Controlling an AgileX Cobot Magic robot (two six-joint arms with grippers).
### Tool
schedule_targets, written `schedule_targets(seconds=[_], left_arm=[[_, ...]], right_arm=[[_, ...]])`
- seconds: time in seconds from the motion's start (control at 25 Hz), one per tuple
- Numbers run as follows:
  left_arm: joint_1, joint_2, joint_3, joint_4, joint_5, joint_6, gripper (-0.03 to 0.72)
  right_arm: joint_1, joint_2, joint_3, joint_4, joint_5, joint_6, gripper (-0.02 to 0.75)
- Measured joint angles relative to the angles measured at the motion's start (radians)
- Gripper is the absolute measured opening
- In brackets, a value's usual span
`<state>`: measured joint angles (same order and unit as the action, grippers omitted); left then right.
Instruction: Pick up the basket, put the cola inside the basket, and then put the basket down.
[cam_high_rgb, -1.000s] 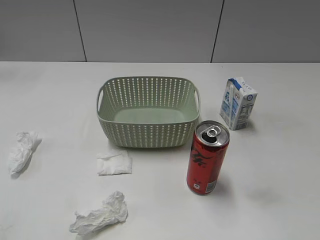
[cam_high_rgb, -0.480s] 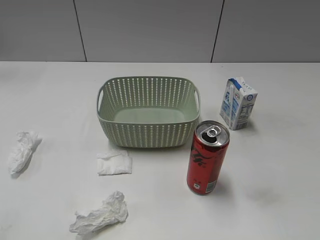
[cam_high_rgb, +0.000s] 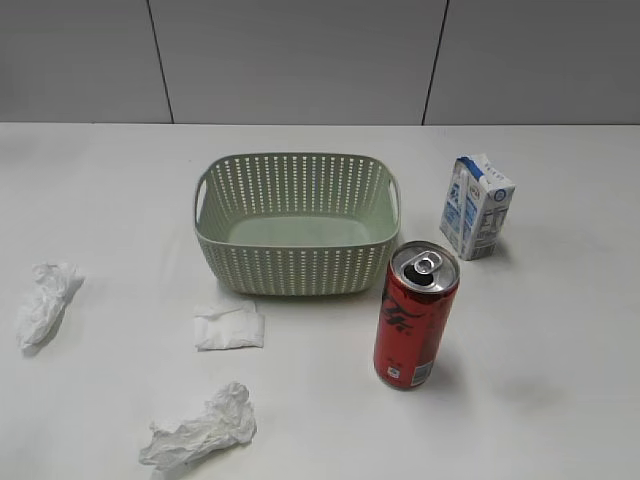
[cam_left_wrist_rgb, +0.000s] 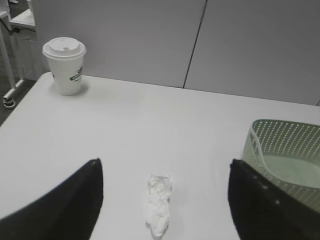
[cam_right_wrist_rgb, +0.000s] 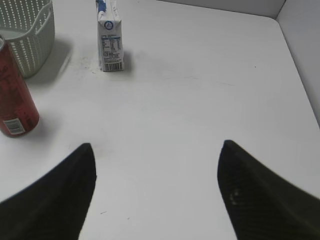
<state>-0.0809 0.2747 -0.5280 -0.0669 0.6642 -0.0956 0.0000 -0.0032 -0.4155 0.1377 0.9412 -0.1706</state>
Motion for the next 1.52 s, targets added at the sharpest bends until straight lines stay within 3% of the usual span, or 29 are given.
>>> schedule_targets(seconds=[0.32, 0.84, 1.52], left_arm=[[0.000, 0.299, -0.057, -0.058, -0.110, 0.002, 0.587], [-0.026, 0.726, -0.344, -0.054, -0.025, 0.107, 0.587], [-0.235, 1.310, -0.830, -0.026, 0.283, 0.112, 0.559]], right_arm=[[0.000, 0.000, 0.000, 0.000, 0.000, 0.000, 0.573], [0.000, 0.000, 0.000, 0.000, 0.000, 0.000, 0.573], [0.000, 0.000, 0.000, 0.000, 0.000, 0.000, 0.573]])
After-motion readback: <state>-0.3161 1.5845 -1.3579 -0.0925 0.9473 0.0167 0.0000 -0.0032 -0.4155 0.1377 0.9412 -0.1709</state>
